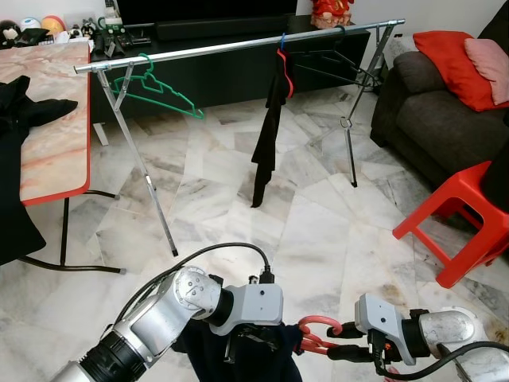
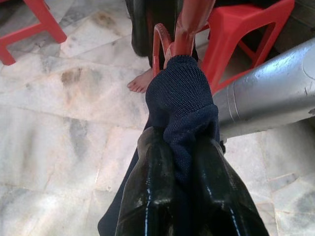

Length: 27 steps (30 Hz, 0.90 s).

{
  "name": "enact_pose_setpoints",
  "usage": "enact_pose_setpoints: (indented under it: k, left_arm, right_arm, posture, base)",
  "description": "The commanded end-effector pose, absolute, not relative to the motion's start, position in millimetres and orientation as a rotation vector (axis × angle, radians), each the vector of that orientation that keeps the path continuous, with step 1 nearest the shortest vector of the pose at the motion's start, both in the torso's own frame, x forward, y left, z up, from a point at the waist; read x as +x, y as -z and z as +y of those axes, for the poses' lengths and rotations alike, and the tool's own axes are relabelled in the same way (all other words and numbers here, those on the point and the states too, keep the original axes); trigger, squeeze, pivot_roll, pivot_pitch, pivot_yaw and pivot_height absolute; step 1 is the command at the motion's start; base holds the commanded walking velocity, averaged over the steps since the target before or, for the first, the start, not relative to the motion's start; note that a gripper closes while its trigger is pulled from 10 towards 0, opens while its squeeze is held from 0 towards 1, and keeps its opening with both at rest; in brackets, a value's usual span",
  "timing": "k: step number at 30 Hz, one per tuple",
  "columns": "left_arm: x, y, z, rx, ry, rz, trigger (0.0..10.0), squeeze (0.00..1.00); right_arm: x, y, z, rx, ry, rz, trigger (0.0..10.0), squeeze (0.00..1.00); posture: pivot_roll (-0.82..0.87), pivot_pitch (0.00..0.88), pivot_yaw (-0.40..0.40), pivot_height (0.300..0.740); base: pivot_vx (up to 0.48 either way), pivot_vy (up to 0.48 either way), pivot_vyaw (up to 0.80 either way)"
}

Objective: Hang hanger

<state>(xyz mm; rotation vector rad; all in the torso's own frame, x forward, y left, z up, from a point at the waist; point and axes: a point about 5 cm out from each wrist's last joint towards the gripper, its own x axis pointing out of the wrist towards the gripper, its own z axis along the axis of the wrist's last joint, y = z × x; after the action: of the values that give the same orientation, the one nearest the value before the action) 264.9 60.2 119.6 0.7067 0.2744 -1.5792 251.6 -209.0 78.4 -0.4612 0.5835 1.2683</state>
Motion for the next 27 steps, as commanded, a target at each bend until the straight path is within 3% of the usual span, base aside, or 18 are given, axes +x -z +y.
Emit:
enact_pose_setpoints:
  k: [1, 9, 10, 27]
  left_arm:
    - [264.9, -123.2, 58.1, 0.742, 1.587, 0.248, 0.0, 0.00]
    - [266.4, -122.0, 61.0, 0.745, 1.583, 0.254, 0.0, 0.00]
    - [266.4, -122.5, 61.7, 0.745, 1.585, 0.258, 0.0, 0.00]
    - [266.7, -122.3, 64.4, 0.749, 1.583, 0.272, 0.0, 0.00]
  right_arm:
    - [251.8, -77.2, -210.9, -0.479, -1.260, 0.599, 10.0, 0.00]
    - [257.5, -74.5, -206.8, -0.503, -1.225, 0.574, 10.0, 0.00]
    - [259.4, -74.8, -205.7, -0.504, -1.220, 0.570, 0.0, 0.00]
    - [267.4, -70.0, -212.9, -0.650, -1.176, 0.600, 0.0, 0.00]
  posture:
    - [-0.02, 0.146, -0.055, 0.740]
    - [-0.02, 0.172, -0.049, 0.740]
    - [-0.03, 0.187, -0.048, 0.740]
    - [-0.03, 0.187, -0.051, 0.740]
  base:
    - [0.000, 0.000, 0.00]
    - [0.000, 0.000, 0.00]
    - [0.000, 0.000, 0.00]
    - [0.000, 0.000, 0.00]
